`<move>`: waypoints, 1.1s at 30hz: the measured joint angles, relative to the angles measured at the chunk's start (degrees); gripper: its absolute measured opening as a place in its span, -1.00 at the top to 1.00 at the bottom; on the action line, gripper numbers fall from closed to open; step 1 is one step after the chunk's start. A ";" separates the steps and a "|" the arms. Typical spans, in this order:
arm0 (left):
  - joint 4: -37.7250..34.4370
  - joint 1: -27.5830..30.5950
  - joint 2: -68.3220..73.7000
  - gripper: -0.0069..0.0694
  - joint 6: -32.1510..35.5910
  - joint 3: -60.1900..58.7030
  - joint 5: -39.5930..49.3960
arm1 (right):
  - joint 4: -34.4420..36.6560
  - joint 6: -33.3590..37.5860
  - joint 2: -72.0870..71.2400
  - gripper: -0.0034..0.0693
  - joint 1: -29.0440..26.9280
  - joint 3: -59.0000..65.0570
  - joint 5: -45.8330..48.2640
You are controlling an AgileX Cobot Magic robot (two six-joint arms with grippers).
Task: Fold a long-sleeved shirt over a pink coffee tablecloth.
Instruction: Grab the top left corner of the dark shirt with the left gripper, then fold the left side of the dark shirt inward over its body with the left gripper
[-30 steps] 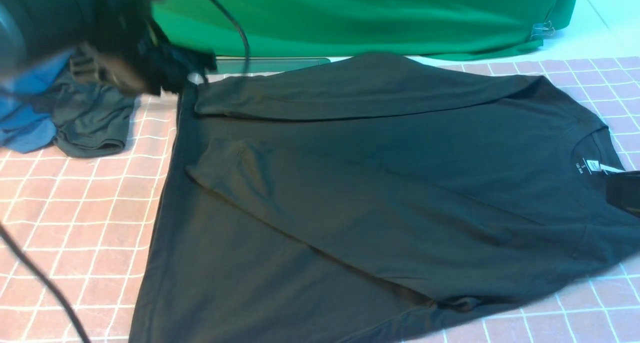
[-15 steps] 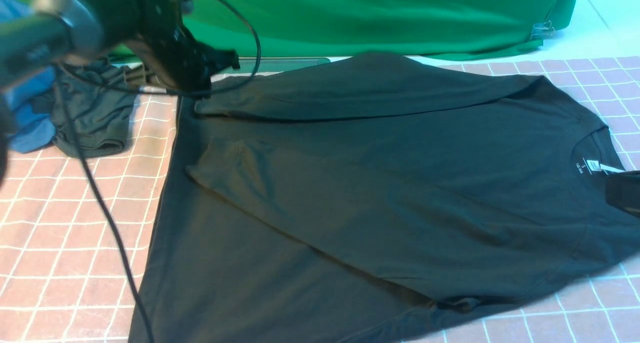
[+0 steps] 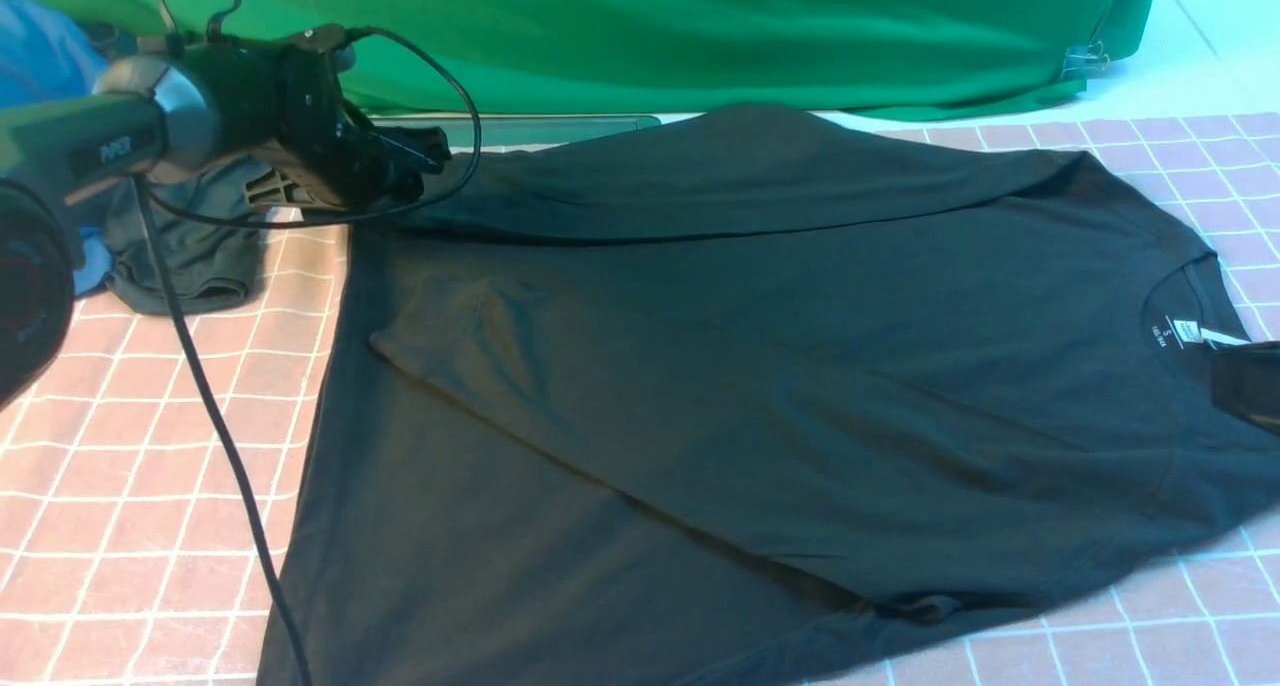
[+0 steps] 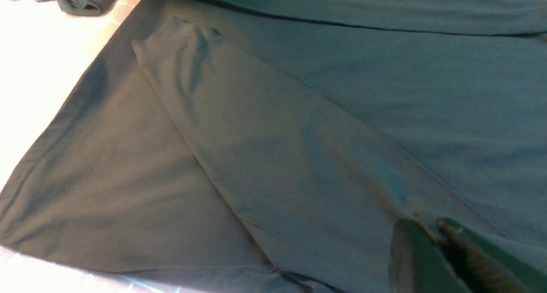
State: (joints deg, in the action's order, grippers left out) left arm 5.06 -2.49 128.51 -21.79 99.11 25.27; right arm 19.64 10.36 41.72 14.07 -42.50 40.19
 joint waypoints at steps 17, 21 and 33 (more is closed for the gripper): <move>-4.57 0.23 2.01 0.66 7.17 0.52 0.50 | 0.05 -0.77 0.00 0.66 0.00 0.00 0.00; -6.00 0.23 0.73 0.75 8.71 0.52 3.08 | 0.05 -0.87 0.00 0.66 0.00 0.00 0.08; -7.00 0.11 -11.29 0.75 8.91 0.52 13.84 | 0.05 -0.94 0.00 0.66 0.00 0.00 0.43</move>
State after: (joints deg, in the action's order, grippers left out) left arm -1.94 -2.37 117.22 -12.88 99.63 39.12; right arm 19.69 9.42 41.72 14.07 -42.50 40.62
